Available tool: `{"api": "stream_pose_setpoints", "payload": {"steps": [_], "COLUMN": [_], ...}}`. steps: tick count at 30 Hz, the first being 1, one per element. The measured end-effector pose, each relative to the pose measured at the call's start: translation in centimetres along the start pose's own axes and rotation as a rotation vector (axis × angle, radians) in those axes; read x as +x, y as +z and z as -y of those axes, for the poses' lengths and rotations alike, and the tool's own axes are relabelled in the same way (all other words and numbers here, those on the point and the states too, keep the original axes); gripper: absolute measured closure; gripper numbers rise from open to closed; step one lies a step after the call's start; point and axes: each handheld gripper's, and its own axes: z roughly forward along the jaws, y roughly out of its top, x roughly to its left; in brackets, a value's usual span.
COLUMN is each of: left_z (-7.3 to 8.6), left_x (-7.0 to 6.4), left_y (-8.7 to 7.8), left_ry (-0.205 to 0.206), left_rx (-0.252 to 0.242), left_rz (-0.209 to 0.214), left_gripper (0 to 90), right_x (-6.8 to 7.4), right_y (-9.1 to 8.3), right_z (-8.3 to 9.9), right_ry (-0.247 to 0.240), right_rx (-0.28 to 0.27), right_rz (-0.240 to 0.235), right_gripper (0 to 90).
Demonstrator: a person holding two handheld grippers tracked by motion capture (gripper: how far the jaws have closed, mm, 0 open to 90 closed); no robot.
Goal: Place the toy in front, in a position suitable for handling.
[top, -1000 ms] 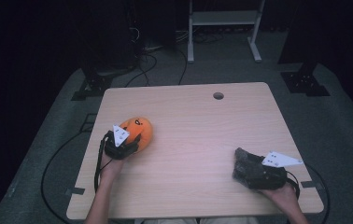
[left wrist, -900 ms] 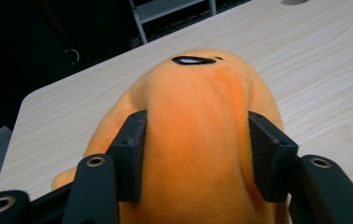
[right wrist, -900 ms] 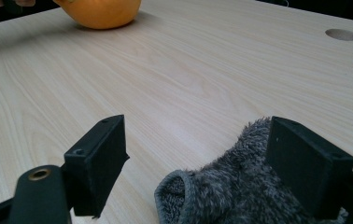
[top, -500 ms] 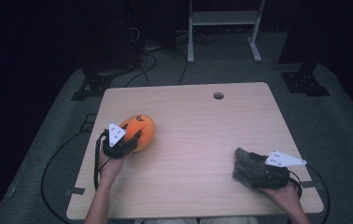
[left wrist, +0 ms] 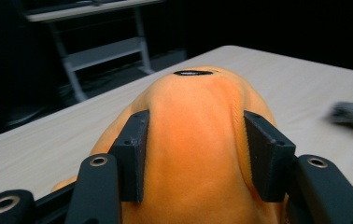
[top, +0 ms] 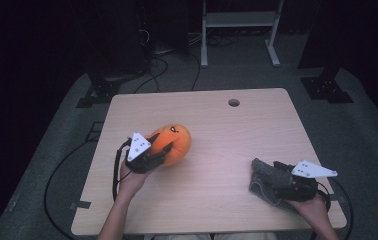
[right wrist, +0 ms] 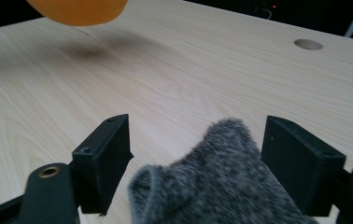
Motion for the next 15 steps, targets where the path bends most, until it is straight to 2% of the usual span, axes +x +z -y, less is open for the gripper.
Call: {"api": "stream_pose_setpoints", "payload": {"steps": [2, 4, 6, 7, 9, 10, 13, 15], "left_z": [0.0, 0.1, 0.0, -0.1, -0.1, -0.1, 0.5, 0.8], "left_x": [-1.0, -2.3, -3.8, -5.1, -6.7, -6.7, -8.1, -8.4], "left_y": [0.6, 1.3, 1.9, 2.4, 3.0, 3.0, 3.9, 4.2], "left_ry": [0.003, 0.01, 0.012, 0.035, 0.057, 0.057, 0.093, 0.102], "left_rx": [0.008, 0.016, 0.021, 0.026, 0.035, 0.035, 0.067, 0.087], "left_rz": [0.057, 0.127, 0.185, 0.228, 0.272, 0.272, 0.318, 0.325], "left_gripper": [46.6, 46.2, 46.3, 46.1, 45.7, 45.5, 44.2, 43.4], "right_x": [-0.4, -1.0, -1.3, -1.6, -1.8, -1.8, -1.6, -1.6], "right_y": [-0.4, -0.9, -1.0, -1.1, -1.0, -1.0, -0.5, -0.4], "right_z": [0.0, 0.2, 0.3, 0.5, 0.7, 0.7, 0.7, 0.7], "right_ry": [-0.005, 0.011, 0.018, 0.024, 0.015, 0.015, -0.013, -0.018], "right_rx": [0.005, 0.007, 0.015, 0.042, 0.065, 0.065, 0.108, 0.12], "right_rz": [0.018, 0.029, 0.027, 0.028, 0.028, 0.028, 0.026, 0.024], "right_gripper": [24.5, 27.0, 27.9, 28.1, 29.6, 29.6, 31.9, 33.4]}}
